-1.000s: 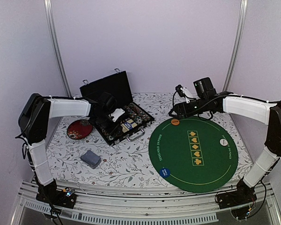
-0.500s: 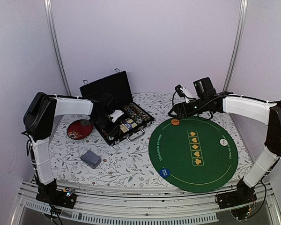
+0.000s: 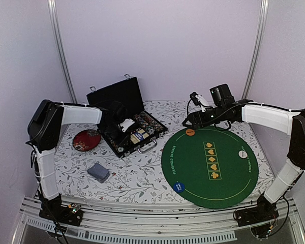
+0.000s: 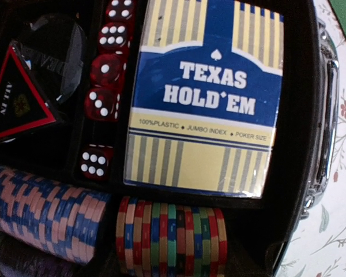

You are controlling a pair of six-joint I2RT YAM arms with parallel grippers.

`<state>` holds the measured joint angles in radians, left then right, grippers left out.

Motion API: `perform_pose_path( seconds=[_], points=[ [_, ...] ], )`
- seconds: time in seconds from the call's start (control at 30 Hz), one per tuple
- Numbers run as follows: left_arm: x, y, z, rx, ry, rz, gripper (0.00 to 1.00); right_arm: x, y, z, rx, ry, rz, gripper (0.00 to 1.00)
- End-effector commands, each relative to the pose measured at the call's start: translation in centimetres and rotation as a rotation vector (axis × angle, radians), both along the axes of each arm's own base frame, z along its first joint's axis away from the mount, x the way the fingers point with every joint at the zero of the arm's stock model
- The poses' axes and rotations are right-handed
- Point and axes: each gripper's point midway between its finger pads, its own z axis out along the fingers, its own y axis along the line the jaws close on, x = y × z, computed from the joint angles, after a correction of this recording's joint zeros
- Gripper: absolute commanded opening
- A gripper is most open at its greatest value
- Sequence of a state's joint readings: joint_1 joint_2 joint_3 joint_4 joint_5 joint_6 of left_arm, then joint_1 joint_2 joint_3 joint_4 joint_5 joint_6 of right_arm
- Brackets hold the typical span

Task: Distribute texas hold em gaming equipment
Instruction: Pick up the pile of poker chips from the chip case, then pass from the left arm to the right

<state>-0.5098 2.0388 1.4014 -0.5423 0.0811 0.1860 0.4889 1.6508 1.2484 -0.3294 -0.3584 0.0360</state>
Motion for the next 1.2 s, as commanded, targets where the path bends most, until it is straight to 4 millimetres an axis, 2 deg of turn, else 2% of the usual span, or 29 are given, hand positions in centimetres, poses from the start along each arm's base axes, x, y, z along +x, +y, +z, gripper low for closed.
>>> perform_pose_path(
  seconds=[0.0, 0.07, 0.13, 0.27, 0.37, 0.43, 0.5, 0.67, 0.8, 0.93, 1.17],
  points=[
    [-0.7, -0.3, -0.8, -0.029, 0.054, 0.013, 0.00, -0.1, 0.2, 0.4, 0.013, 0.002, 0.016, 0.84],
    [-0.6, -0.6, 1.4, -0.072, 0.020, 0.028, 0.00, -0.2, 0.2, 0.8, 0.018, -0.004, 0.017, 0.84],
    [-0.4, -0.9, 4.5, -0.132, -0.039, 0.057, 0.00, -0.3, 0.3, 1.6, 0.031, -0.018, 0.020, 0.84],
    [-0.4, -1.3, 9.9, -0.270, -0.120, 0.128, 0.00, -0.7, 0.3, 4.3, 0.066, -0.064, 0.029, 0.84],
    [-1.3, -2.6, 14.0, -0.452, -0.143, 0.172, 0.00, -1.3, 0.5, 6.5, 0.079, -0.125, 0.042, 0.83],
    [-2.2, -3.5, 16.1, -0.590, -0.121, 0.229, 0.00, -1.9, 0.8, 7.9, 0.074, -0.182, 0.054, 0.82],
    [-4.1, -5.5, 17.7, -0.743, -0.060, 0.230, 0.00, -2.9, 1.7, 8.7, 0.038, -0.262, 0.104, 0.81],
    [-8.0, -10.1, 19.5, -0.967, 0.105, 0.223, 0.00, -6.8, 6.1, 9.1, -0.066, -0.440, 0.316, 0.78],
    [-9.3, -11.7, 20.6, -1.098, 0.220, 0.188, 0.00, -10.9, 10.0, 8.3, -0.141, -0.607, 0.605, 0.82],
    [-9.3, -12.0, 20.3, -1.110, 0.238, 0.205, 0.00, -10.9, 11.9, 8.2, -0.127, -0.708, 0.703, 0.84],
    [-9.6, -12.5, 19.8, -1.143, 0.288, 0.184, 0.00, -9.5, 15.1, 6.2, -0.150, -0.798, 0.812, 0.81]
  ],
)
